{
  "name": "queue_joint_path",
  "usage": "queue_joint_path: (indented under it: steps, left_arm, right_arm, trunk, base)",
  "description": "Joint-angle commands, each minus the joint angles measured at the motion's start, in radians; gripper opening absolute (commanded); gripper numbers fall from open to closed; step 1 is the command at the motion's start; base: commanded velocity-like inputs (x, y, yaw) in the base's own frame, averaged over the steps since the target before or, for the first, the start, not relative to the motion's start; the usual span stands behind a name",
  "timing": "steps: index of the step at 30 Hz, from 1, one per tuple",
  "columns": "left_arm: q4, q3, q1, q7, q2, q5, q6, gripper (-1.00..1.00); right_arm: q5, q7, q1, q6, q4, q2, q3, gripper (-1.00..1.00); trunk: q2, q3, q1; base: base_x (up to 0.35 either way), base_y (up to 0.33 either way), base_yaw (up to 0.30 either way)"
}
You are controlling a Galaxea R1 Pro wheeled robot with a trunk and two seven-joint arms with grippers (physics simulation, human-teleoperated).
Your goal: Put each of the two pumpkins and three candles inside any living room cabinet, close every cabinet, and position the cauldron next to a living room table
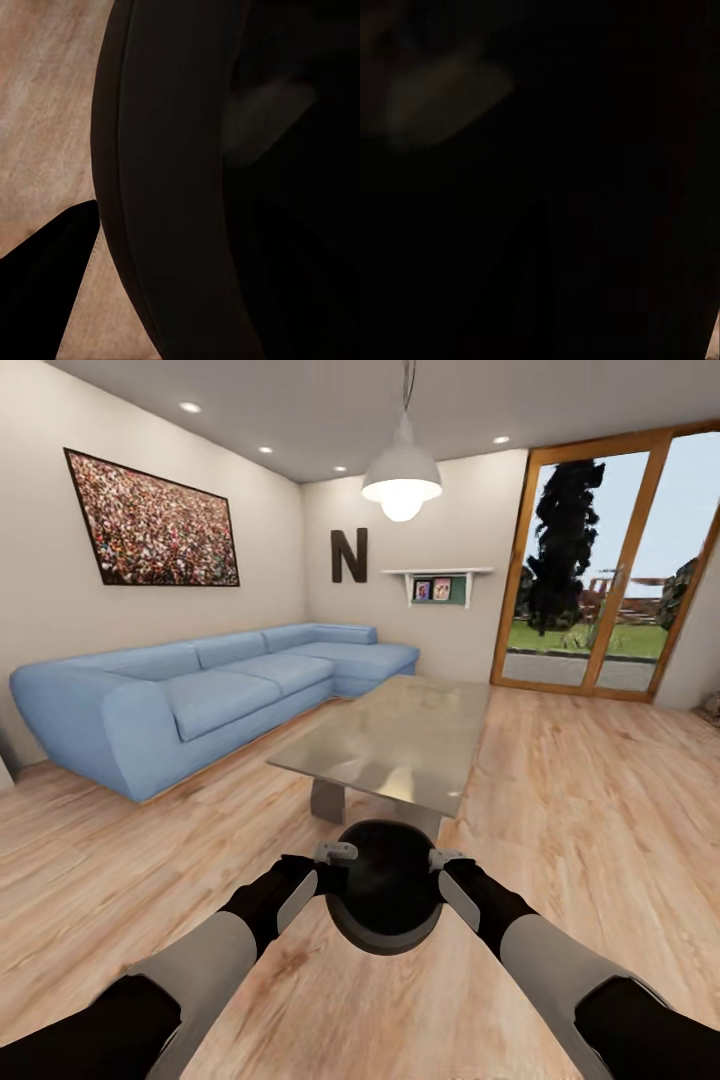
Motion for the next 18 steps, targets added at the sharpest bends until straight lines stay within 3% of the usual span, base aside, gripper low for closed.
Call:
queue_joint_path:
  steps: [1,13,18]
  left_arm:
    - [-0.016,-0.018,-0.001,0.006,0.001,0.021,-0.015,-1.00]
    - [-0.016,-0.018,-0.001,0.006,0.001,0.021,-0.015,-1.00]
    - [-0.017,-0.018,-0.001,0.006,0.001,0.021,-0.016,-1.00]
  right_arm:
    - [0.015,-0.010,-0.001,0.008,0.002,-0.006,-0.001,-1.00]
    - [0.015,-0.011,-0.001,0.008,0.002,-0.006,-0.001,-1.00]
    - [0.015,-0.010,-0.001,0.008,0.002,-0.006,-0.001,-1.00]
  trunk:
    - [-0.001,-0.001,0.000]
    - [-0.001,-0.001,0.000]
    - [-0.001,-0.001,0.000]
  base:
    - [0.000,0.289,-0.253]
    - [0.000,0.282,-0.288]
    - [0.000,0.105,-0.293]
